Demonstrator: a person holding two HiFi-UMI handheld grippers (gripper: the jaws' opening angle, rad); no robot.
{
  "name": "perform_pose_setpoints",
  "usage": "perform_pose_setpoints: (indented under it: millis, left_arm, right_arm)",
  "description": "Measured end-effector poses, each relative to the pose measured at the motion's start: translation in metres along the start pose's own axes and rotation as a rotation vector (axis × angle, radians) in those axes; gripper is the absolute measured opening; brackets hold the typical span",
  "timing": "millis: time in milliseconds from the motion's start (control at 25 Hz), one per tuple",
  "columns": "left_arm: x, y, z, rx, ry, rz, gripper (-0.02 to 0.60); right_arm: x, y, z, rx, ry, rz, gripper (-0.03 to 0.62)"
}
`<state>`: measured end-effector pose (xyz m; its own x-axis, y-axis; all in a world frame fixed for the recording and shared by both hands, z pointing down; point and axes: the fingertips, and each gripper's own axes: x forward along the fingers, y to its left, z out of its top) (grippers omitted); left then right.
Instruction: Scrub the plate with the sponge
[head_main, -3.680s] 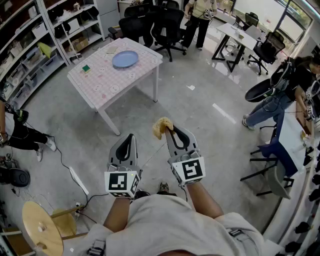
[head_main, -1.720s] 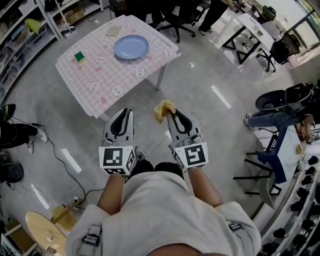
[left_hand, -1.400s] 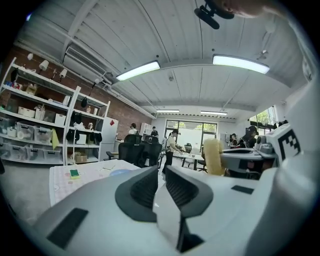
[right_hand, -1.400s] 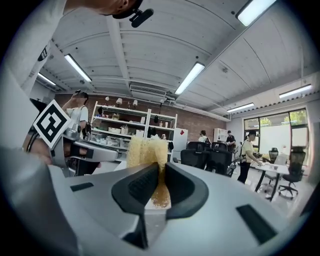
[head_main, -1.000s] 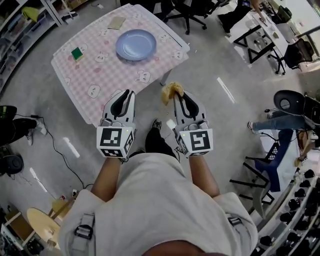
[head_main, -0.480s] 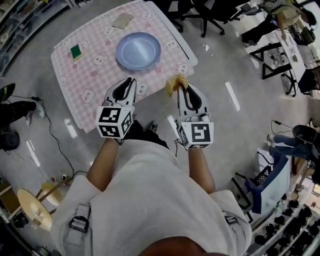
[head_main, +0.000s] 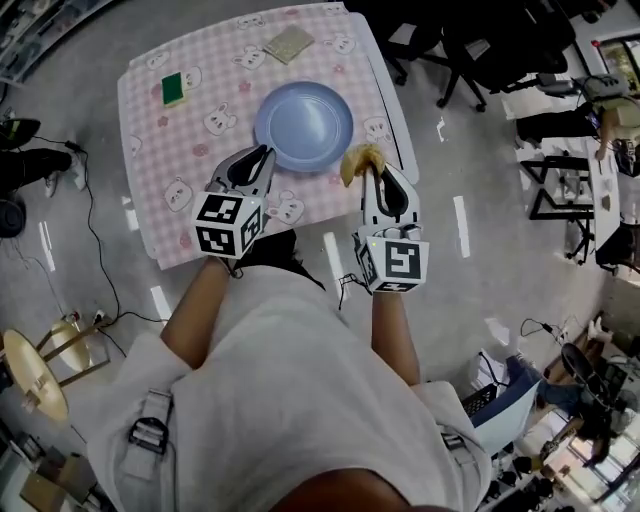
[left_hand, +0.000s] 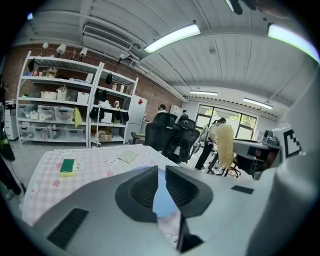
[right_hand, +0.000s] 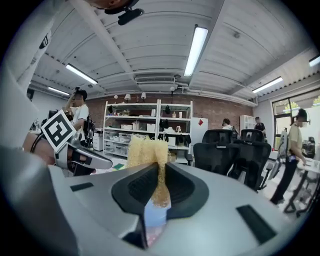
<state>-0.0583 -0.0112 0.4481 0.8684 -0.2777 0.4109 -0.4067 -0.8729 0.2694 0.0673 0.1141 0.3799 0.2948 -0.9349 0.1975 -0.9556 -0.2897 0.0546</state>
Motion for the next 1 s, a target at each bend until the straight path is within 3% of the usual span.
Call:
perform_pose_setpoints:
  millis: [200,400,720,920,1000]
  left_arm:
    - [0.044,0.045,0.012,-0.056,0.018,0.054,0.058]
    - [0.064,0.08,-0.022,-0.142,0.12,0.1,0.058]
    - [0.083,0.1,-0.09,-0.336,0.245,0.186,0.061]
    - [0.086,0.1,-0.122,-0.503,0.257,0.28,0.064]
    - [0.092,0.1,-0.128,-0.583,0.24,0.283,0.065]
  right_arm:
    - [0.069,-0.012,-0.002,-0.066,0.061,0.106,0.046]
    - [0.118,-0.008,-0.016,-0.095,0.158,0.211,0.046]
    - [0.174,0.002,-0.054,-0.126,0.283,0.419,0.046]
    - [0.203,0.017,-0.08,-0.157,0.328,0.598,0.047]
    - [0.216,0.021,-0.089,-0.169,0.344,0.659,0.048]
